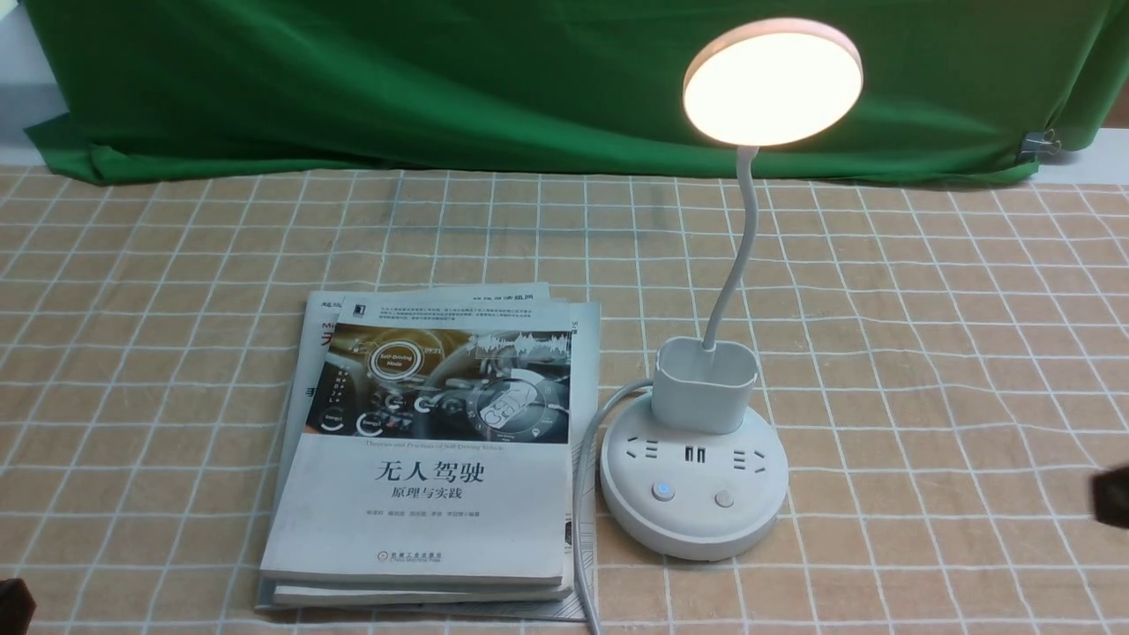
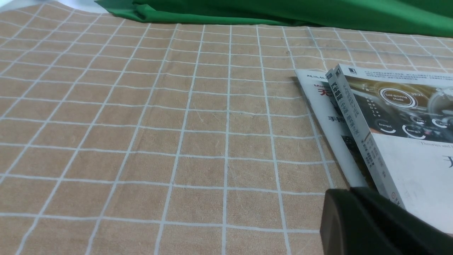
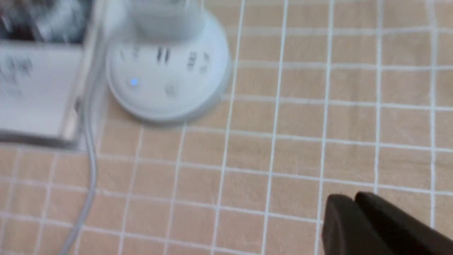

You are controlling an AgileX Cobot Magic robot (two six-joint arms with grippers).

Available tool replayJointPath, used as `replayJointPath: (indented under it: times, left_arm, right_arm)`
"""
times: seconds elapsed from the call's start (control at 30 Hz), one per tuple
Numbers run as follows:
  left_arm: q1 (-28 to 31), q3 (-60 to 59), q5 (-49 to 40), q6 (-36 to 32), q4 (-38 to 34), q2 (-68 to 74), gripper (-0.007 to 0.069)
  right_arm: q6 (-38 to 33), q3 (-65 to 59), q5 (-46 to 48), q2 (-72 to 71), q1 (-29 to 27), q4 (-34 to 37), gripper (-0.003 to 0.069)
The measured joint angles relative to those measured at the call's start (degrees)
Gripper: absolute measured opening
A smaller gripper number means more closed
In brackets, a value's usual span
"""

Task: Turn off the desk lamp on the light coffee tablecloth by hand.
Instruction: 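Press the power button on the lamp base to turn the lamp off with the right gripper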

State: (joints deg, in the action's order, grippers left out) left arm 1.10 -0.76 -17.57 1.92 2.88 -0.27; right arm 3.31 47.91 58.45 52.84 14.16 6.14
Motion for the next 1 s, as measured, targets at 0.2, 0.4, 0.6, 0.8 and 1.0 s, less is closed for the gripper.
replayJointPath:
  times: [0.2,0.4,0.6,0.8,1.0]
  left_arm:
    - [0.00,0.00,0.00,0.00,0.00,0.00,0.0005]
    - [0.00,0.00,0.00,0.00,0.00,0.00,0.0005]
    - [0.00,0.00,0.00,0.00,0.00,0.00,0.0005]
    - [0.00,0.00,0.00,0.00,0.00,0.00,0.0005]
    - [0.00,0.00,0.00,0.00,0.00,0.00,0.0005]
  right_arm:
    - [0.41,7.06,0.27,15.39,8.90,-0.30,0.0037]
    - [3.64,15.72,-2.52,30.75,21.83,-3.64,0.0037]
    - [4.47,19.97,-3.43,41.04,22.84,-4.73,0.0037]
    - [4.47,20.33,-6.76,45.65,21.52,-4.79,0.0037]
    - [4.47,20.39,-9.18,47.76,20.94,-4.38,0.0037]
